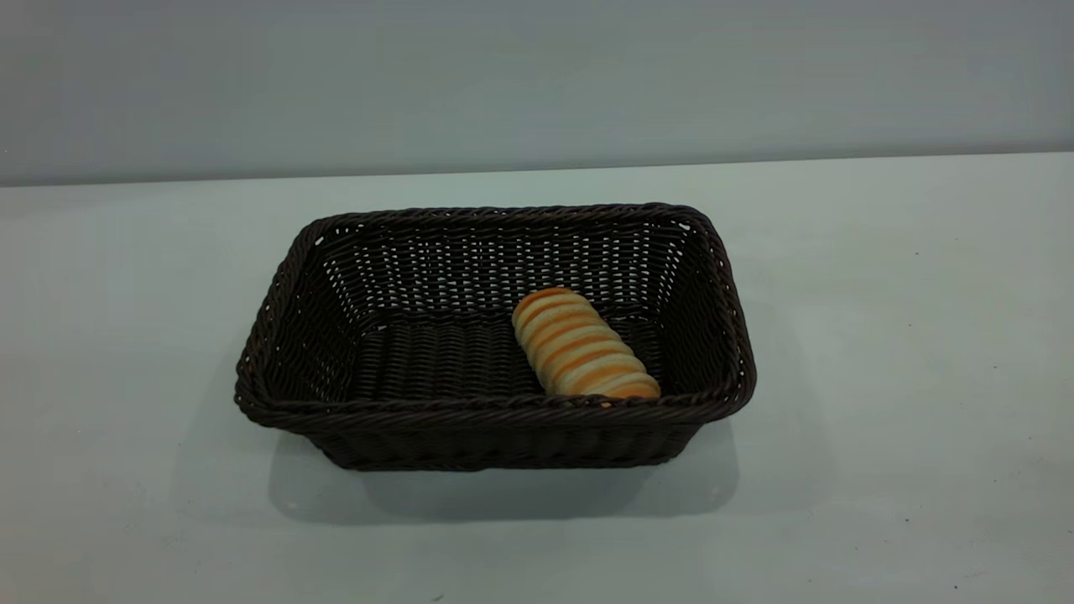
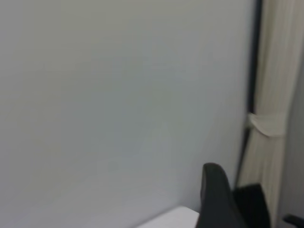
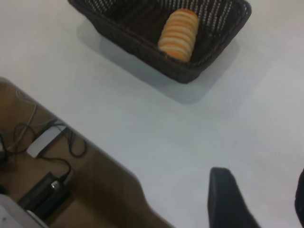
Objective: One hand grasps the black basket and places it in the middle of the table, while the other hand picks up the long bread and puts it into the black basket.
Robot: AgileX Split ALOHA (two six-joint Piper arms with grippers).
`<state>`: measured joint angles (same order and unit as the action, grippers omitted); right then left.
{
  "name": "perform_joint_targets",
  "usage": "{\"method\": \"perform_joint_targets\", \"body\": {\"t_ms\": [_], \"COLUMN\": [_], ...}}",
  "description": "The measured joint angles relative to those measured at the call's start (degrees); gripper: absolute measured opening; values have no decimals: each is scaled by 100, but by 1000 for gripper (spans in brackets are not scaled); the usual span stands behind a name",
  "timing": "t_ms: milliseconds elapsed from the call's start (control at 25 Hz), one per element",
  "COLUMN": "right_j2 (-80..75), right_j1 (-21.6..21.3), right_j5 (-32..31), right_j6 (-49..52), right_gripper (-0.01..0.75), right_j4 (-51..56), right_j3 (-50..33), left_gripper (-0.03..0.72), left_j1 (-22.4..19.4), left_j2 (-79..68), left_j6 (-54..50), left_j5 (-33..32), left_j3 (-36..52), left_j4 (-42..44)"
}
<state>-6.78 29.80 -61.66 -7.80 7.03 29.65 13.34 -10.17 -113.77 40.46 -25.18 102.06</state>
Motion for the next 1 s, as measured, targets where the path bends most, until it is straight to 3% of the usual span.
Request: {"method": "perform_joint_targets", "body": {"t_ms": [120, 240, 600, 760, 1000], "right_j2": [147, 173, 173, 173, 173], "right_j1": [0, 0, 0, 0, 0], "right_j5": [-90, -198, -273, -256, -231], "right_j6": [-42, -92, -195, -212, -212], "right_gripper": [334, 334, 334, 334, 334], "right_j4": [7, -16, -39, -105, -159], "right_j3": [-102, -102, -102, -102, -123], "left_gripper": [497, 497, 479, 437, 371], "left_j1": [0, 0, 0, 0, 0], "left_j2": [0, 19, 125, 371, 459], "left_j6": [292, 661, 1750, 1809, 1825], "left_j5": [304, -107, -3851, -4097, -3641], "left_j3": [7, 7, 7, 7, 7], "left_j4": [0, 0, -30, -61, -65]}}
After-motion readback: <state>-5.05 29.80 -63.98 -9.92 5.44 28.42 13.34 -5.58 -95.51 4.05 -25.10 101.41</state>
